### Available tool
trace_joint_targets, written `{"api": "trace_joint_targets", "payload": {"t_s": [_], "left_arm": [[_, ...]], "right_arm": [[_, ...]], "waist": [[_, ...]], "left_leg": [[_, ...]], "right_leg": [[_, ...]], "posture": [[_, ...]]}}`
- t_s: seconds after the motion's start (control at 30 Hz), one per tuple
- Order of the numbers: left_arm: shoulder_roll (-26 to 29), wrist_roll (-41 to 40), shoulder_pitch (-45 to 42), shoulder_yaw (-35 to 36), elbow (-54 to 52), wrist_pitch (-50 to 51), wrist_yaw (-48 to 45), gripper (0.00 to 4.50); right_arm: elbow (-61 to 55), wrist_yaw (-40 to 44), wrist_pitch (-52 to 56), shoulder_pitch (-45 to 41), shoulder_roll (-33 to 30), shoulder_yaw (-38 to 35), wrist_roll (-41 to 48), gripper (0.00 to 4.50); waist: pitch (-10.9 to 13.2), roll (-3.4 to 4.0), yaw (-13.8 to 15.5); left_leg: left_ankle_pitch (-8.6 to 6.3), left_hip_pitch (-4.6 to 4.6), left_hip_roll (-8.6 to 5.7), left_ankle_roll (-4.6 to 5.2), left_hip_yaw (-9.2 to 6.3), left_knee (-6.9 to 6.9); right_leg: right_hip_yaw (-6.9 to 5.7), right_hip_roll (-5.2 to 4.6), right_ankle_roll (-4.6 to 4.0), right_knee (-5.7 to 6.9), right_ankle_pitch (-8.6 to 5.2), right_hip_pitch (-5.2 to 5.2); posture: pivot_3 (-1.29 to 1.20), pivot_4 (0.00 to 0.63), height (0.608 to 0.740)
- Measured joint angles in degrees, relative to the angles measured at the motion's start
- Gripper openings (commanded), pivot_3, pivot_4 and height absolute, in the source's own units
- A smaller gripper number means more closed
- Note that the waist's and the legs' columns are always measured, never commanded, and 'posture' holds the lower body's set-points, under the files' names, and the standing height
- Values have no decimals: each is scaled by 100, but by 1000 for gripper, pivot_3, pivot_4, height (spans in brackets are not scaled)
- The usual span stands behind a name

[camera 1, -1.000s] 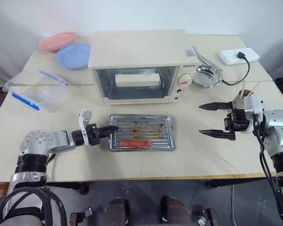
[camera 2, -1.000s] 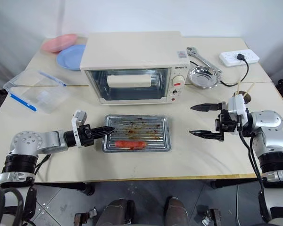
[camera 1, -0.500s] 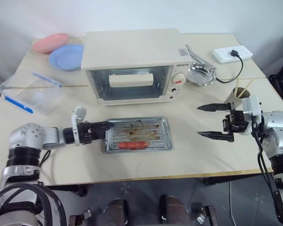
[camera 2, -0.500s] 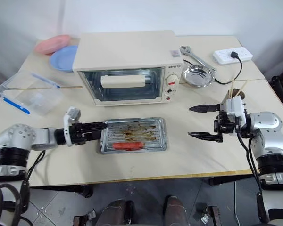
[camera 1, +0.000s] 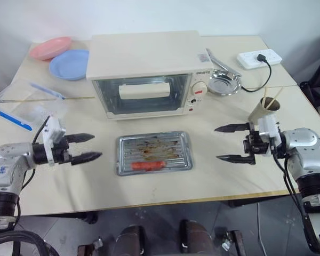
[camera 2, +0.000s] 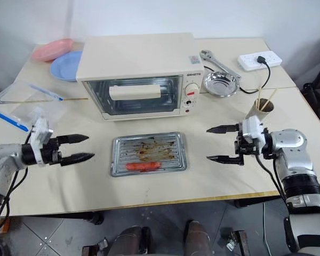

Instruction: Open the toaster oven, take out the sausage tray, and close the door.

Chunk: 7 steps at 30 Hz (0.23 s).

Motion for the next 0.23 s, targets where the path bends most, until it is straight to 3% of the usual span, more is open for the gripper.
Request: {"api": "trace_joint_targets", "payload": {"t_s": [0.23], "left_arm": [[97, 395, 85, 109, 852, -988, -483, 4488]], "right_arm": [[472, 0, -581, -1, -1, 182, -152, 4500]], "waist": [[0, -1, 10]], "left_leg": [[-6, -1, 1, 12, 32, 5]], "right_leg": [[-1, -14, 1, 27, 0, -28]], "posture": [[0, 150, 740]]}}
